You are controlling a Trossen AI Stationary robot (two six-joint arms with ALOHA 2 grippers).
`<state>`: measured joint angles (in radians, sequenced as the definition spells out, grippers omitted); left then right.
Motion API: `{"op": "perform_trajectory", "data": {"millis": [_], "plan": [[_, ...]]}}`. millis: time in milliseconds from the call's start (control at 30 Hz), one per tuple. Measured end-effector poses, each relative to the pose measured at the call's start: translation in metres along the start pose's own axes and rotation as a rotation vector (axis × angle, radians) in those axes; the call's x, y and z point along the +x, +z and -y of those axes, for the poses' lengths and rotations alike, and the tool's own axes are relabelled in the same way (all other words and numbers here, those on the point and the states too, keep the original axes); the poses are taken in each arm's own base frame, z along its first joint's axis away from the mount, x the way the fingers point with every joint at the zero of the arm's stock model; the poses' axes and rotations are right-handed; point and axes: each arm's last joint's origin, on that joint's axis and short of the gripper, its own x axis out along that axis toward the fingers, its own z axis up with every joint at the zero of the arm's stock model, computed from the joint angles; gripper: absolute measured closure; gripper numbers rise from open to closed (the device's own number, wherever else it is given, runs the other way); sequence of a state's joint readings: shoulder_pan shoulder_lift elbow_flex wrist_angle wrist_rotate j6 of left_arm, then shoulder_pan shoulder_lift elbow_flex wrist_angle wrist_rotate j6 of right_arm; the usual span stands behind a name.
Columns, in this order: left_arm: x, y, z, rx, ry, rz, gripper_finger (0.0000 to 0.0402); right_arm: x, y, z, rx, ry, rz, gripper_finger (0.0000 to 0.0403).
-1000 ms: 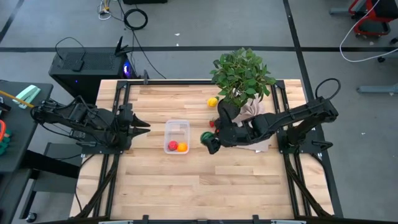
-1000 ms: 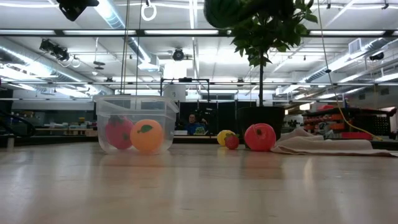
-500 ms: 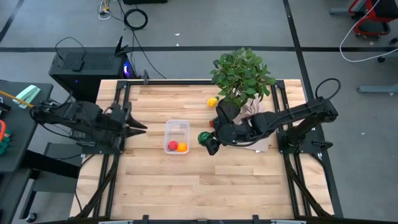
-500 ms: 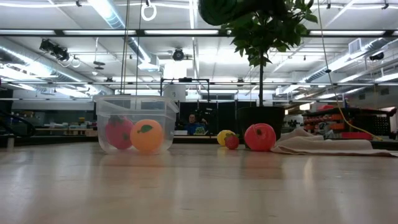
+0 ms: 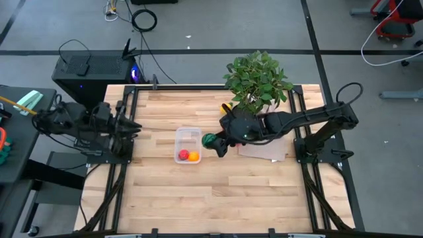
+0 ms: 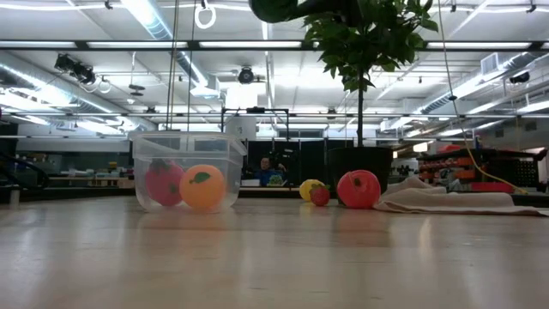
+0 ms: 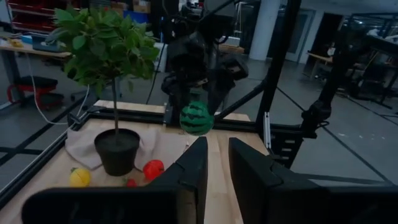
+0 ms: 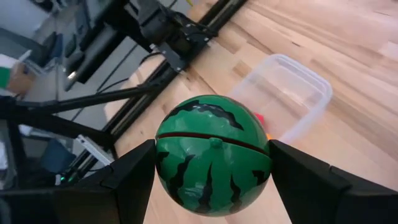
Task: Pick and placing Produce into tupperware
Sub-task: Put the green watermelon into the transparent bin
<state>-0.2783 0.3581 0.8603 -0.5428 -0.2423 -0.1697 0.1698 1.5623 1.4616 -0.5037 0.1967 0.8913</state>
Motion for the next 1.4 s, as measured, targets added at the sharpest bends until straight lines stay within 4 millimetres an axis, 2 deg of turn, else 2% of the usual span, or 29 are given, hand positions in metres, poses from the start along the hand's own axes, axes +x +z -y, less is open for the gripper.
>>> {"op": "perform_trajectory", "data": {"millis": [133, 267, 433, 700, 867, 1000, 1233, 1400], "plan": [[-0.006, -0.002, -0.003, 0.001, 0.027, -0.005, 0.0327, 0.009, 0.002, -0.004, -0.041, 0.034, -0.021, 0.0112], [-0.008, -0.002, -0.004, 0.000, 0.040, 0.003, 0.0331, 0.033, 0.011, -0.021, -0.123, 0.071, -0.066, 0.0112], [-0.008, -0.003, -0.004, 0.000, 0.046, 0.002, 0.0331, 0.061, 0.040, -0.042, -0.264, 0.070, -0.115, 0.0112], [-0.009, -0.005, -0.004, 0.002, 0.050, -0.022, 0.0324, 0.071, 0.092, -0.049, -0.388, 0.078, -0.104, 0.0112], [-0.009, -0.010, -0.005, -0.024, 0.062, -0.077, 0.0330, 0.079, 0.094, -0.036, -0.417, 0.071, -0.152, 0.0112], [-0.009, -0.014, -0.006, -0.021, 0.076, -0.113, 0.0329, 0.087, 0.091, -0.029, -0.510, 0.049, -0.187, 0.0112], [-0.009, -0.014, -0.007, -0.011, 0.097, -0.112, 0.0322, 0.122, 0.082, -0.013, -0.604, 0.020, -0.256, 0.0112], [-0.011, -0.014, -0.008, 0.043, 0.108, -0.103, 0.0329, 0.138, 0.081, -0.001, -0.593, 0.008, -0.288, 0.0111]]}}
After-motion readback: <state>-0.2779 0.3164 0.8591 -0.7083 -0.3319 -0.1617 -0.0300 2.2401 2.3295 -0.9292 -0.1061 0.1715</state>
